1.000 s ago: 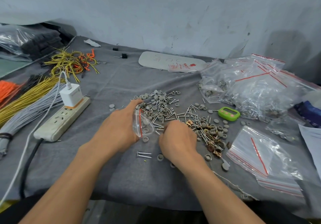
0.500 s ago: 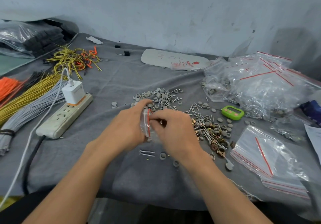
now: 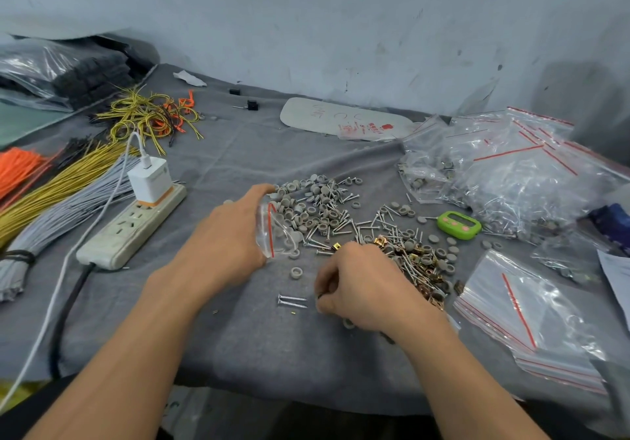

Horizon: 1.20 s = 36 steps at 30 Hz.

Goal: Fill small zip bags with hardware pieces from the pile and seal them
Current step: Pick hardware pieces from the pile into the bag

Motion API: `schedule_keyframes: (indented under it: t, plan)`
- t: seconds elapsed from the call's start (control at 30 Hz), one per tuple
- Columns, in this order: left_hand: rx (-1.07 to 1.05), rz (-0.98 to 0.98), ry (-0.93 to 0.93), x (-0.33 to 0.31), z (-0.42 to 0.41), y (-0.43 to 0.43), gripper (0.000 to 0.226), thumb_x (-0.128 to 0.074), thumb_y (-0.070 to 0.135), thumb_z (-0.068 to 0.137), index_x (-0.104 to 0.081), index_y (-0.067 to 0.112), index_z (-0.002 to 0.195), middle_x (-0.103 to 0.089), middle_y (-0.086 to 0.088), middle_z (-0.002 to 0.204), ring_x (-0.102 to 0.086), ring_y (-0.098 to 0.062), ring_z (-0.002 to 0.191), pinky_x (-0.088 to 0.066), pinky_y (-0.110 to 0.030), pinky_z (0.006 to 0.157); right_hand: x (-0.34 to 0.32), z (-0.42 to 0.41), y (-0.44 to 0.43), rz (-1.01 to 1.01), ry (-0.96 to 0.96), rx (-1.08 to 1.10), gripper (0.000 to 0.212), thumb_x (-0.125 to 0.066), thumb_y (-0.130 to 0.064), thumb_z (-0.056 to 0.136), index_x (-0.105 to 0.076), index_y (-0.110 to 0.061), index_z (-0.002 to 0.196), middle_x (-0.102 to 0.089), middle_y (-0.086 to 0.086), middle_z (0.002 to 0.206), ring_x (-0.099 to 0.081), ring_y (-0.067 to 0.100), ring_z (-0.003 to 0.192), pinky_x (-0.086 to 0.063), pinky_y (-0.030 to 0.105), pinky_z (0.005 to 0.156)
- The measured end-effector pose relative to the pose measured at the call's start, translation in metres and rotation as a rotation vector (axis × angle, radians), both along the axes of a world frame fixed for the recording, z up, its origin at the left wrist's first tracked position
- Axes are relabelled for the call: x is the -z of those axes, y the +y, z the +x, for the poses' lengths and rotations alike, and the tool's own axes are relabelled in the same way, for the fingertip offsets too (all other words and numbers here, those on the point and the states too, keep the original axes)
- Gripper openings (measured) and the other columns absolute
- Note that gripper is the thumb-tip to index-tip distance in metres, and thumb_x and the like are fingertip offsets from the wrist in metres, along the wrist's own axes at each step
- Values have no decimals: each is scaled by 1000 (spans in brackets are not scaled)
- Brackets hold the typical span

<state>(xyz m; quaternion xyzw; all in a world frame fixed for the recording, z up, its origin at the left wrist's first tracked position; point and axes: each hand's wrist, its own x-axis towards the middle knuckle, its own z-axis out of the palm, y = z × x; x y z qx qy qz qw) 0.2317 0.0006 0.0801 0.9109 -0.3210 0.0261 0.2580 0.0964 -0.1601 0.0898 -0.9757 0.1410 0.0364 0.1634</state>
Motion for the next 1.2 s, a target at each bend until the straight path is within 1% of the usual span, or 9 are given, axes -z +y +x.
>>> schedule_keyframes:
  t: [0.13, 0.2, 0.33, 0.5, 0.6, 0.7, 0.87, 1.03, 1.2]
  plan:
    - [48, 14, -26, 3, -8, -8, 88, -79, 37, 74, -28, 47, 144, -69, -1, 119, -64, -30, 110, -53, -38, 83, 4, 9, -4, 293, -406, 169, 9, -84, -29, 74, -79, -33, 79, -71, -17, 68, -62, -4, 63, -44, 8, 59]
    - [95, 33, -21, 5, -13, -13, 89, -79, 37, 75, -27, 46, 147, -66, 1, 128, -61, -26, 117, -52, -38, 88, 4, 15, -2, 431, -526, 158, 10, -85, -27, 73, -80, -34, 78, -70, -16, 65, -58, -4, 56, -41, 10, 55]
    - [177, 24, 32, 8, -21, -22, 90, -75, 30, 77, -24, 46, 149, -63, 9, 135, -60, -21, 123, -51, -38, 95, 10, 23, 8, 421, -548, 20, 9, -80, -34, 79, -74, -37, 73, -54, -8, 54, -42, 4, 50, -36, 17, 50]
    - [161, -21, 34, 5, -18, -18, 87, -79, 31, 76, -29, 47, 146, -68, 7, 125, -63, -21, 115, -49, -32, 87, 8, 20, 5, 405, -593, 92, 12, -83, -36, 75, -79, -37, 86, -55, -9, 55, -44, 4, 51, -37, 17, 52]
    - [118, -22, -5, 3, -14, -12, 85, -81, 34, 77, -31, 48, 144, -68, 2, 122, -63, -25, 112, -43, -29, 78, -4, 9, -14, 327, -502, 168, 11, -85, -28, 70, -80, -35, 77, -61, -14, 54, -52, -1, 49, -38, 11, 50]
    - [94, 18, -40, 4, -11, -8, 88, -80, 23, 77, -29, 48, 145, -67, 3, 123, -63, -26, 110, -41, -30, 75, -10, -5, -27, 156, -161, 56, 11, -86, -31, 64, -77, -35, 70, -60, -19, 51, -55, -3, 46, -34, 8, 44]
    - [96, 78, -28, 5, -14, -8, 90, -78, 23, 76, -28, 49, 146, -66, 2, 110, -64, -27, 103, -37, -32, 68, -2, -16, -27, -1, 84, -50, 26, -88, -33, 57, -77, -28, 79, -66, -9, 53, -64, 7, 46, -45, 19, 45]
    - [92, 84, -27, 6, -15, -11, 92, -79, 21, 74, -27, 51, 145, -65, 2, 117, -63, -26, 105, -42, -31, 72, 1, -15, -25, 7, 117, -74, 16, -84, -29, 62, -79, -25, 76, -70, -6, 57, -68, 12, 49, -61, 31, 57]
    - [122, 33, -27, 5, -22, -17, 86, -82, 28, 74, -32, 50, 141, -65, 8, 127, -62, -22, 114, -51, -34, 87, -6, -7, -24, 178, -205, 53, 9, -79, -28, 72, -79, -36, 74, -63, -20, 54, -58, -3, 50, -40, 8, 49]
